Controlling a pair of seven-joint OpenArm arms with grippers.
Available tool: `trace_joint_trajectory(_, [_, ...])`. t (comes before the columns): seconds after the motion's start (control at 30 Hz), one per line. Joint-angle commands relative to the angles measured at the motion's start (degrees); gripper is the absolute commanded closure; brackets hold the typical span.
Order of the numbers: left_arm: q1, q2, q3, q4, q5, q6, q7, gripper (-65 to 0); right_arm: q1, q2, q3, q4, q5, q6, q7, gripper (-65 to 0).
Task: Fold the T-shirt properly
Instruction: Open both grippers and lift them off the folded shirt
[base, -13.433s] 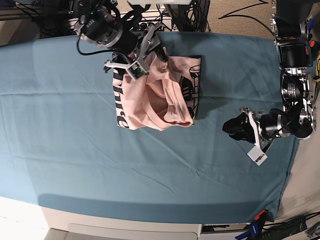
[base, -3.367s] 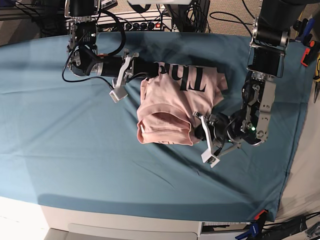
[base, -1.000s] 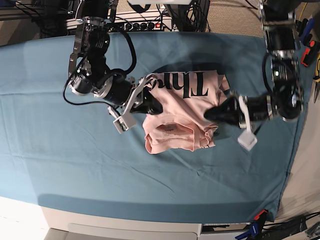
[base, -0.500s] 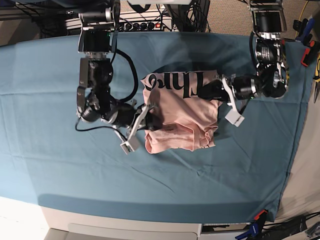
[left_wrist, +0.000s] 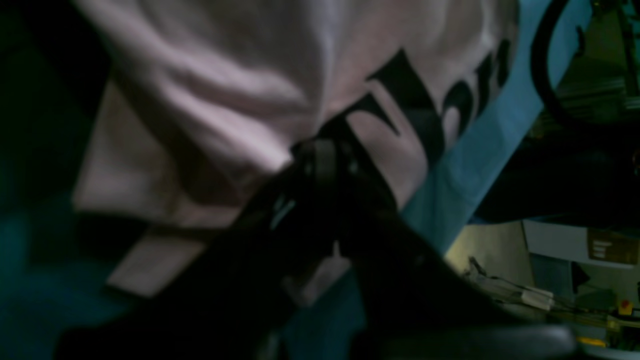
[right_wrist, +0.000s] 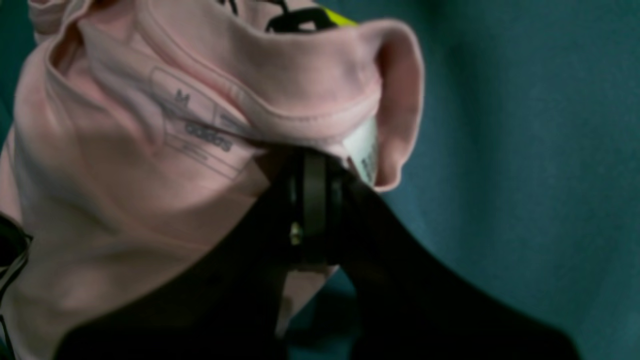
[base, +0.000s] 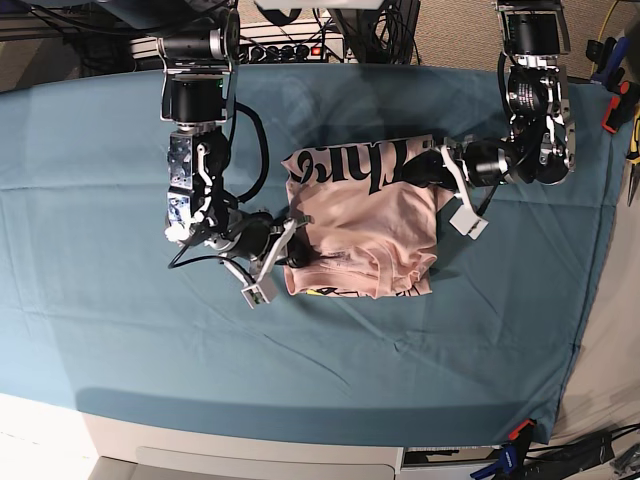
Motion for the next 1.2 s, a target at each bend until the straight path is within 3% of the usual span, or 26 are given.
trace_joint_trajectory(0.0, [-0.6, -0.5, -0.2, 0.9, -1.0, 0.0, -0.4, 0.0, 2.2, 0.1, 0.1, 1.0, -0.5, -0.1, 1.1, 0.0])
trace_joint_trajectory(0.2, [-1.0, -1.1, -1.4, 1.7, -4.6, -1.2, -0.3, 0.0, 6.9, 1.9, 0.1, 3.2, -0.5, -1.2, -0.5, 0.0])
trace_joint_trajectory(0.37, [-2.7, -1.4, -8.2, 4.7, -5.0, -2.3, -0.4, 0.0, 9.6, 5.5, 0.1, 7.3, -0.6, -3.8, -4.2, 0.0])
trace_joint_trajectory(0.5, [-2.9, -5.0, -15.3, 7.0, -4.2, -2.2, -0.3, 0.0, 9.2, 10.1, 0.6, 12.2, -0.5, -5.3, -8.7, 0.0])
trace_joint_trajectory(0.63, [-1.0, -9.9, -23.1, 7.7, -3.7, -0.7, -0.3, 0.0, 5.9, 13.9, 5.3, 17.7, 0.2, -5.3, -11.5, 0.0])
trace_joint_trajectory(0.87, [9.8, -15.3, -38.5, 8.0, -5.1, 0.7, 0.3, 0.0, -10.3, 18.0, 19.5, 27.2, 10.0, -5.3, -15.8, 0.0])
trace_joint_trajectory(1.17, [33.1, -13.6, -51.2, 8.4, -17.0, -1.4, 6.3, 0.0, -42.8, 20.0, 37.3, 41.7, 20.9, -5.2, -20.3, 0.0])
